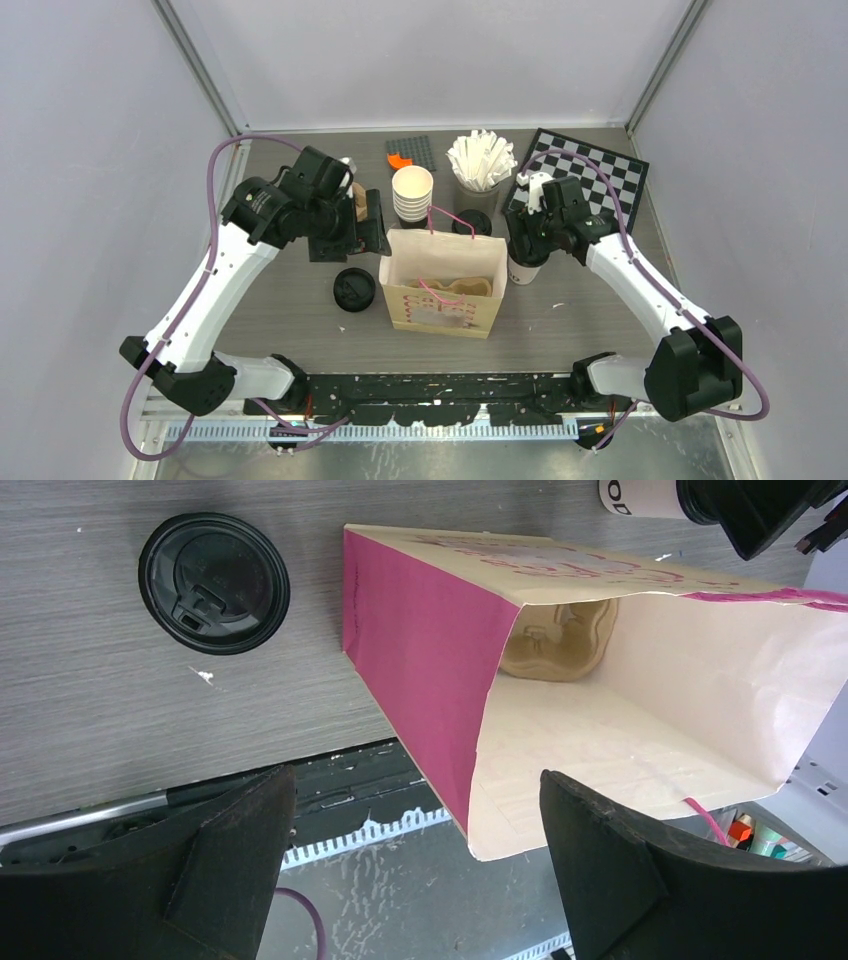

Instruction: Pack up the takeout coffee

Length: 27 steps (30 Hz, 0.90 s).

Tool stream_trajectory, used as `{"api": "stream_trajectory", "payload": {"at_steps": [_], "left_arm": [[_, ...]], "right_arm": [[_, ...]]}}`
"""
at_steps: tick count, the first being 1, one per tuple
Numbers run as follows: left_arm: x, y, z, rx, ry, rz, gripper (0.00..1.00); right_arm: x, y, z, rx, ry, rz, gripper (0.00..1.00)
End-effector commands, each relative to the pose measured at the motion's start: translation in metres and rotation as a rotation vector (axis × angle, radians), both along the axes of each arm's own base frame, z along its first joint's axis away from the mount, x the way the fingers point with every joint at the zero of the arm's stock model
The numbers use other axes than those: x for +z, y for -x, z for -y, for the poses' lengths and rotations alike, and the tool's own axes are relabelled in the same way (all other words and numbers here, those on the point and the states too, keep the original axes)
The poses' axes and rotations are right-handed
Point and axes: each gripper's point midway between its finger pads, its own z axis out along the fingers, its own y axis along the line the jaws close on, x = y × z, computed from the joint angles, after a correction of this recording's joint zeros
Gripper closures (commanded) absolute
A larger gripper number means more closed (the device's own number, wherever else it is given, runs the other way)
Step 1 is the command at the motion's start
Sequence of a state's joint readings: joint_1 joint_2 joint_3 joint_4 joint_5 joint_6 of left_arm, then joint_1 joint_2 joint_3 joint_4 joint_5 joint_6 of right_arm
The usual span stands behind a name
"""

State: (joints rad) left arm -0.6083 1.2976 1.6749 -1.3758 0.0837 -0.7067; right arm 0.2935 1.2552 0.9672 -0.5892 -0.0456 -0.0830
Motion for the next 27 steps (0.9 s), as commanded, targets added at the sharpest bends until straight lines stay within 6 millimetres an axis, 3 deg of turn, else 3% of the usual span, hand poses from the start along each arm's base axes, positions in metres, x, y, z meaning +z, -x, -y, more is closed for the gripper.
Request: {"api": "stream_trajectory", "payload": {"at_steps": [1,8,17,27], "left_arm": [[0.013,-0.004,0.005,0.0,0.056,0.052,0.07],[0.017,-0.006,0.003,0.007,0.056,0.073,0.08],[0.016,-0.008,0.006,0.007,0.061,0.067,0.09],[0.013,-0.017,0.014,0.006,0.064,0.061,0.12]], "right_arm": [[0.013,-0.002,0.002,-0.026,0.001,0.027,0.3],[0.051,0.001,0.005,-0.037,-0.008,0.062,0.3],[0.106,0.025,0.011,-0.046,-0.026,0.095,0.3],[0.197,0.052,0.01,-0.028,-0.043,0.211,0.3]]}}
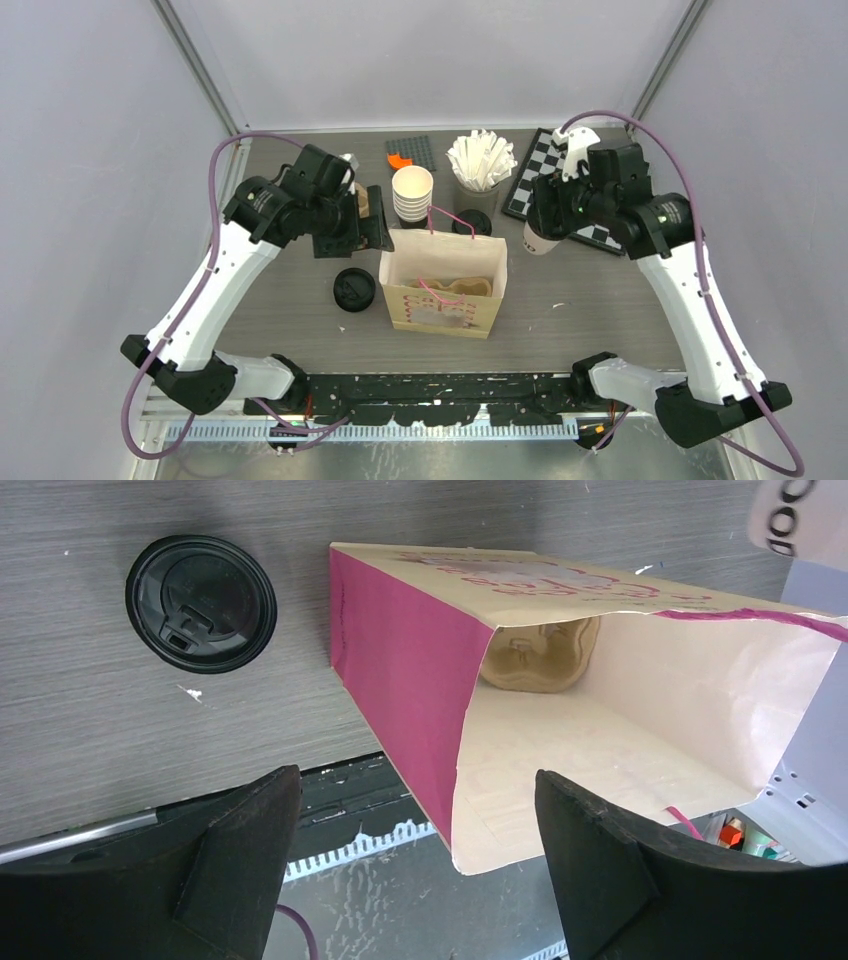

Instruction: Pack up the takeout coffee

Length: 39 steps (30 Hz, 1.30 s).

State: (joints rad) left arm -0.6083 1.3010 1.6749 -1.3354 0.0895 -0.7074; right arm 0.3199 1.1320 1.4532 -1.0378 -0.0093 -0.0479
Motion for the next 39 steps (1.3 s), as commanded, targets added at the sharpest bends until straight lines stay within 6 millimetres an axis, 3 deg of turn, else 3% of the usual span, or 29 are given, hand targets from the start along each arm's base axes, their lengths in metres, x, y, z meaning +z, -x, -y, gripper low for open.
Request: {"api": "stream_trajectory", "payload": {"at_steps": [1,10,16,25,34,39], "left_arm": [[0.009,-0.01,0.008,0.012,0.04,0.032,0.13],[0.006,-0.019,0.017,0.031,0.063,0.026,0.17],[0.006,-0.022,0.024,0.03,0.096,0.02,0.19],[0.005,-0.02,0.029,0.009,0.113,0.01,0.23],[0.003,-0.017,0.027,0.0,0.103,0.0,0.27],[0.001,-0.017,0.026,-0.011,0.091,0.001,0.31]], "right_arm": [[0.049,0.02,0.0,0.003,0.006,0.069,0.3],[0.111,0.061,-0.056,0.184,-0.041,0.099,0.3],[0.139,0.074,-0.079,0.255,-0.103,0.148,0.31],[0.154,0.083,-0.084,0.327,-0.112,0.193,0.31],[0.149,0.114,-0.127,0.517,-0.294,0.114,0.31],[0.149,0.119,-0.145,0.562,-0.368,0.126,0.31]]}}
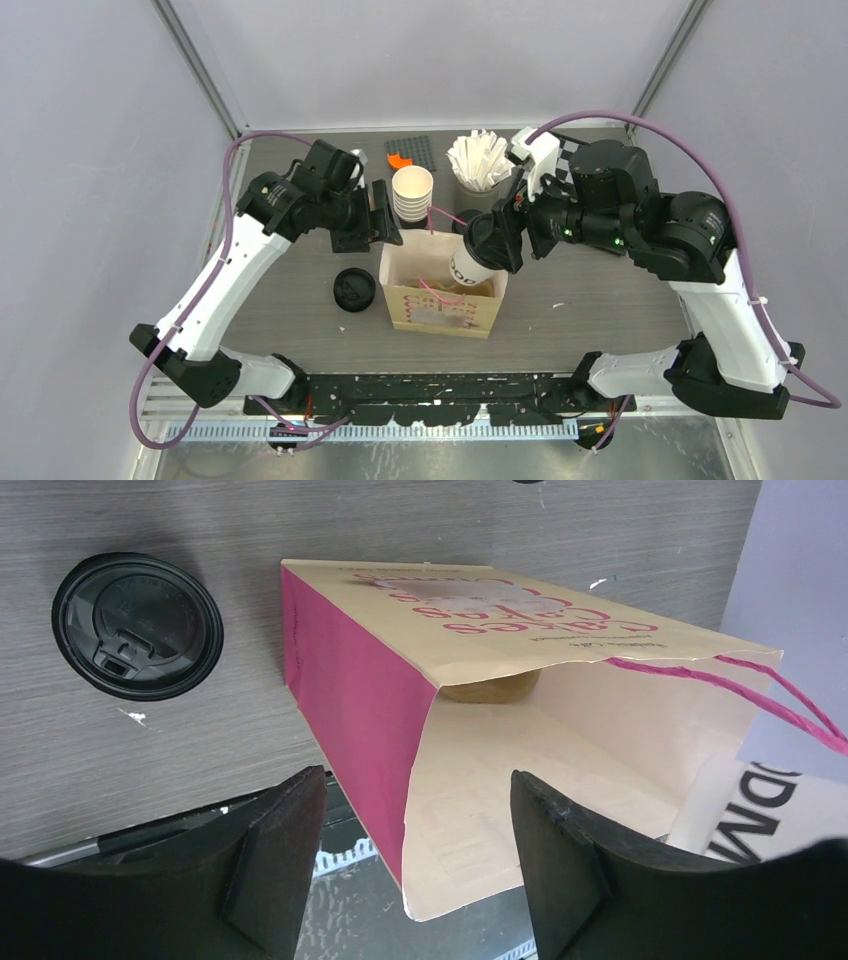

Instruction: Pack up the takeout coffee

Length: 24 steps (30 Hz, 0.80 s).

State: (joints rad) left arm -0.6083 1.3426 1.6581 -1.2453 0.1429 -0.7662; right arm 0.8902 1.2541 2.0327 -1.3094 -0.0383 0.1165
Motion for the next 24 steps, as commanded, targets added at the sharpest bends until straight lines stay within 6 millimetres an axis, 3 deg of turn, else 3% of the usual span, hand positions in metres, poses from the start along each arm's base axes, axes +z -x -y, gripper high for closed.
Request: {"api": "stream_trajectory", "payload": {"at_steps": [1,9,14,24], "left_arm": [[0.003,-0.002,0.002,-0.03,0.009,0.025,0.32],[-0.003,-0.004,-0.003,-0.037,-0.037,0.025,0.36],[-0.004,-0.006,-0.002,-0.054,-0.042,0.034,0.5],[0.009,-0.009,0.023,-0.173,0.063,0.08,0.94]], "right_arm": [[0.022,0.006,-0.024,0.069,-0.151,0.039,0.31],[0.001,-0.018,-0.046,0.087,-0.104,0.131,0.31],[-0.019,-0.02,-0.055,0.14,-0.021,0.155,0.31],[-0.053,-0.013,-0.061,0.248,0.128,0.242,0.31]]}}
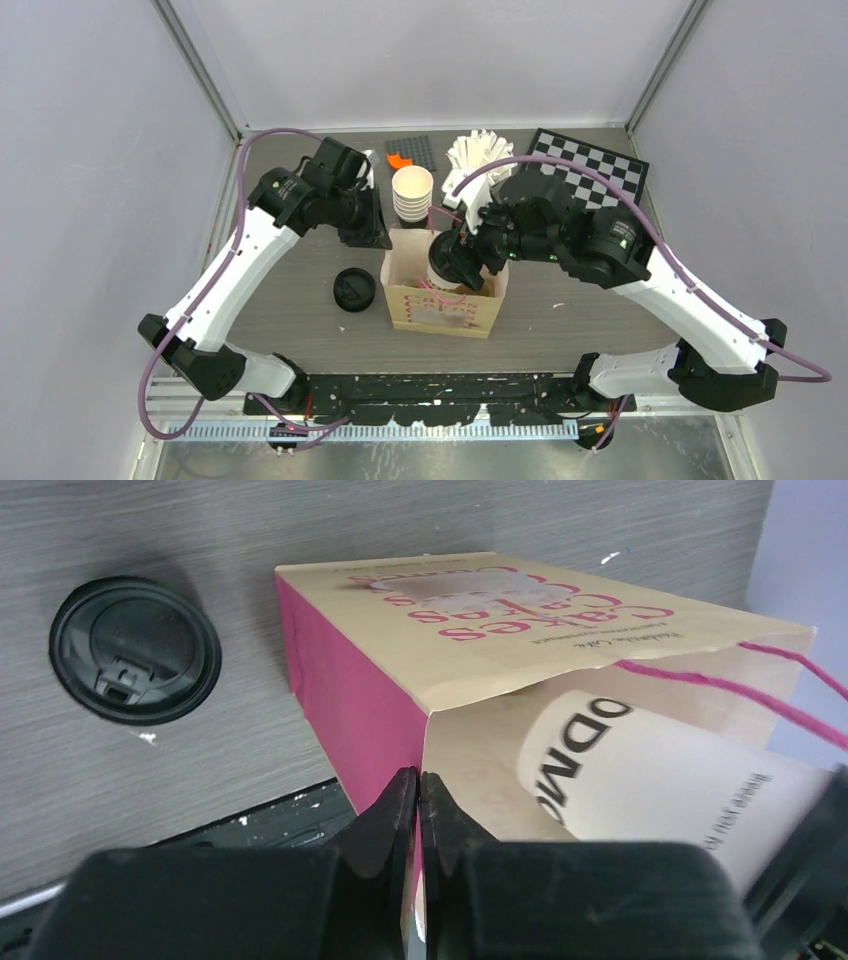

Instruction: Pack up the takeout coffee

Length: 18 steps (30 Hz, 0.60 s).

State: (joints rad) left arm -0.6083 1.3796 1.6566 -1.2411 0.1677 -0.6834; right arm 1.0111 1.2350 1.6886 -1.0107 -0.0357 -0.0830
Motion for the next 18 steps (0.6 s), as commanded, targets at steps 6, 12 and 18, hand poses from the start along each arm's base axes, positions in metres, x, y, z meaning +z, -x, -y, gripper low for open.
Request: {"api": "stream_trajectory", "payload": {"at_steps": [6,12,18], "left_arm": [[0.041,-0.01,0.032,-0.174,0.189,0.194,1.0],[0.045,-0.005,0.04,-0.211,0.283,0.258,1.0],[0.035,-0.006,0.04,-0.232,0.297,0.308,1.0]], "right_arm": [[-0.008,-0.003,-0.011,0.06,0.048,0.15,0.31],[-0.023,0.008,-0.014,0.153,0.081,0.225,0.33],[-0.032,0.005,-0.019,0.155,0.091,0.239,0.33]]}}
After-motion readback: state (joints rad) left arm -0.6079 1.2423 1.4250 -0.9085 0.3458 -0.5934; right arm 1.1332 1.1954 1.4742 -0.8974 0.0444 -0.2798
